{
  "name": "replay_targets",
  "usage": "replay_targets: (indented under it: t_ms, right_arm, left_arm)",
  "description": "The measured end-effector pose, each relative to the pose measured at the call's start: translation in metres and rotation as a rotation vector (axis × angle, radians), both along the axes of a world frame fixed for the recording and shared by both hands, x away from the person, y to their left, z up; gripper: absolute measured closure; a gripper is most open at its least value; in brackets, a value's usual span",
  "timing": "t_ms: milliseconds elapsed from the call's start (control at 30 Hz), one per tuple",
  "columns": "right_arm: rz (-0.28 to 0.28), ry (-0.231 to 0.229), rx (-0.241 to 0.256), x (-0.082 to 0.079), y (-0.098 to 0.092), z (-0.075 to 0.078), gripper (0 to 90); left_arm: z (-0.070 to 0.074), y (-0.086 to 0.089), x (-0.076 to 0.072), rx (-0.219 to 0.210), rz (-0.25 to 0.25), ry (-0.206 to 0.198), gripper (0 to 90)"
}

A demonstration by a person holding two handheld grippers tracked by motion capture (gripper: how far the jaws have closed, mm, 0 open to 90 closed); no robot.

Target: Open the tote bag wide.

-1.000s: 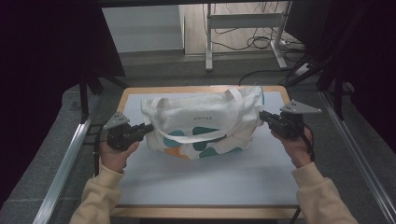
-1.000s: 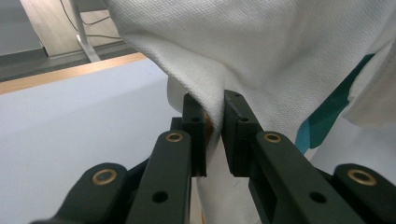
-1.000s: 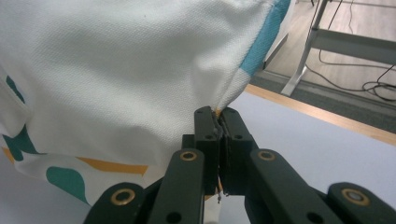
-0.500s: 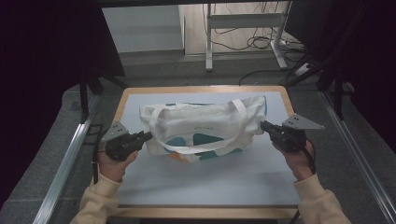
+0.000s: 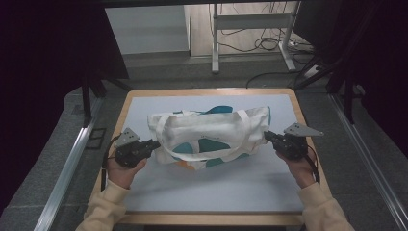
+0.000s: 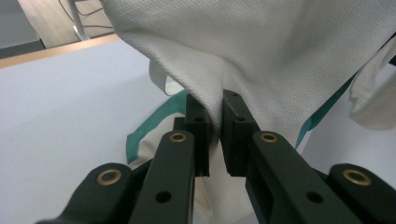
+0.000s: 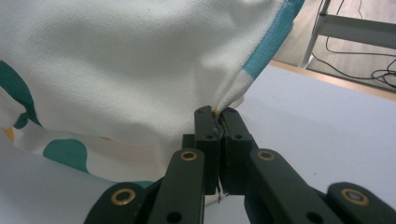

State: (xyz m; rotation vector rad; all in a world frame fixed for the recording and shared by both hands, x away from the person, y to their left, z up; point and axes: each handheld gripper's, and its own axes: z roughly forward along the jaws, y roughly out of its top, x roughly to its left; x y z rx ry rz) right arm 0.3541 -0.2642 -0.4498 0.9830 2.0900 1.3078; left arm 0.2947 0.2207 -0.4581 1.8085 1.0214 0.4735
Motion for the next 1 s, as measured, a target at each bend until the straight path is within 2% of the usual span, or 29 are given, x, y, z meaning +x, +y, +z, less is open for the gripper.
replay_targets:
  t_ms: [167,433,633,867,1000]
  right_arm:
    - [0.0,0.018,0.01,0.002,0.0,-0.008,86.2]
    - [0.002,0.055,-0.004,0.003,0.002,-0.023,86.1]
    - [0.001,0.087,-0.042,0.005,0.006,-0.034,86.0]
    - [0.001,0.118,-0.042,0.007,0.006,-0.043,86.0]
    - [0.005,0.132,-0.061,0.007,0.006,-0.049,86.0]
  left_arm:
    - [-0.007,-0.002,0.001,0.008,-0.003,0.017,82.8]
    - [-0.017,-0.005,0.001,0.029,0.0,0.034,83.0]
    - [-0.027,-0.008,0.003,0.069,0.003,0.064,83.5]
    - [-0.034,-0.008,0.007,0.079,0.005,0.088,83.5]
    - [-0.041,-0.01,0.01,0.097,0.005,0.109,83.6]
